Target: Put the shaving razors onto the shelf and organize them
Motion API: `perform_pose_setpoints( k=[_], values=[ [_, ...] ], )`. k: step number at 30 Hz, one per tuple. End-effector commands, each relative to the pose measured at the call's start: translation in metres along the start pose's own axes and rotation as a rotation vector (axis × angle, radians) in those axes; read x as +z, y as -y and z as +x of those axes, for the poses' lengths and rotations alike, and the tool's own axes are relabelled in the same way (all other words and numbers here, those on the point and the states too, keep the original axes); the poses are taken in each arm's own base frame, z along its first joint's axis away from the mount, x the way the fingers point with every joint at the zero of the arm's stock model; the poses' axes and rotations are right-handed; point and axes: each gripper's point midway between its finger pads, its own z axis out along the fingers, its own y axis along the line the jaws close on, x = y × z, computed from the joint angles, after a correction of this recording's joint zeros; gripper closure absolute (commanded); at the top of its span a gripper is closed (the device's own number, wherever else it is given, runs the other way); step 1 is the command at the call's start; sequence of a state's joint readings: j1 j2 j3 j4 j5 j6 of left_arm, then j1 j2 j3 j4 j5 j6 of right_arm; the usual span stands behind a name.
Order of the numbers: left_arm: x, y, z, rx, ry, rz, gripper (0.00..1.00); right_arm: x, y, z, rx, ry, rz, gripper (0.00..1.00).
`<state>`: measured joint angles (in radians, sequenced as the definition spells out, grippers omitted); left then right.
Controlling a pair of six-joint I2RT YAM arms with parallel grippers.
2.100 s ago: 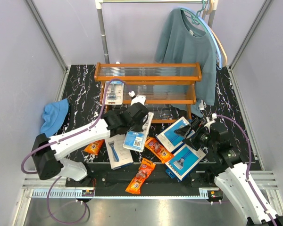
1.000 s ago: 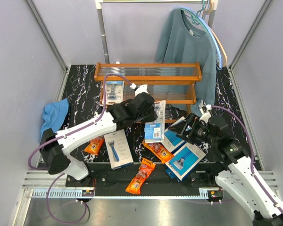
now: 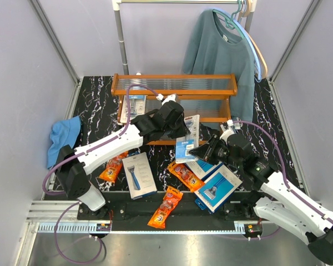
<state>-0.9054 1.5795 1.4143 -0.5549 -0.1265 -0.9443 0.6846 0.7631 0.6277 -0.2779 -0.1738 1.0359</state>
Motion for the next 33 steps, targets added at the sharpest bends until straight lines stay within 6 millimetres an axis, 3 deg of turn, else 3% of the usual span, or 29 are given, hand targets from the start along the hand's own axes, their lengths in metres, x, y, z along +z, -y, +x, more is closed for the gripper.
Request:
perform_pose_setpoints(
  k=[1, 7, 13, 17, 19, 21, 28, 33],
  values=[
    [-0.016, 0.018, -0.019, -0.032, 0.061, 0.087, 0.99, 0.001, -0.003, -0.005, 0.004, 0.033, -0.011, 0.88],
    [-0.021, 0.016, -0.022, -0.022, 0.069, 0.092, 0.87, 0.003, 0.001, -0.002, 0.007, 0.018, 0.0, 0.99],
    [-0.03, 0.016, -0.025, 0.037, 0.084, 0.107, 0.6, 0.0, 0.0, -0.001, -0.003, 0.014, -0.007, 1.0],
    [-0.041, 0.016, -0.026, 0.073, 0.093, 0.124, 0.33, -0.003, -0.004, 0.001, -0.023, 0.01, -0.039, 1.0],
    [-0.046, 0.013, -0.026, 0.082, 0.098, 0.127, 0.13, -0.003, -0.005, 0.001, -0.034, 0.011, -0.054, 1.0],
    [-0.052, 0.01, -0.026, 0.095, 0.1, 0.126, 0.02, -0.005, -0.006, 0.002, -0.042, 0.013, -0.064, 1.0],
    [-0.097, -0.004, -0.04, 0.141, 0.195, 0.115, 0.01, -0.002, -0.012, 0.006, -0.071, -0.009, -0.115, 1.0],
    [-0.118, -0.018, -0.055, 0.162, 0.243, 0.089, 0.01, 0.006, -0.021, 0.005, -0.082, -0.027, -0.135, 1.0]
  ],
)
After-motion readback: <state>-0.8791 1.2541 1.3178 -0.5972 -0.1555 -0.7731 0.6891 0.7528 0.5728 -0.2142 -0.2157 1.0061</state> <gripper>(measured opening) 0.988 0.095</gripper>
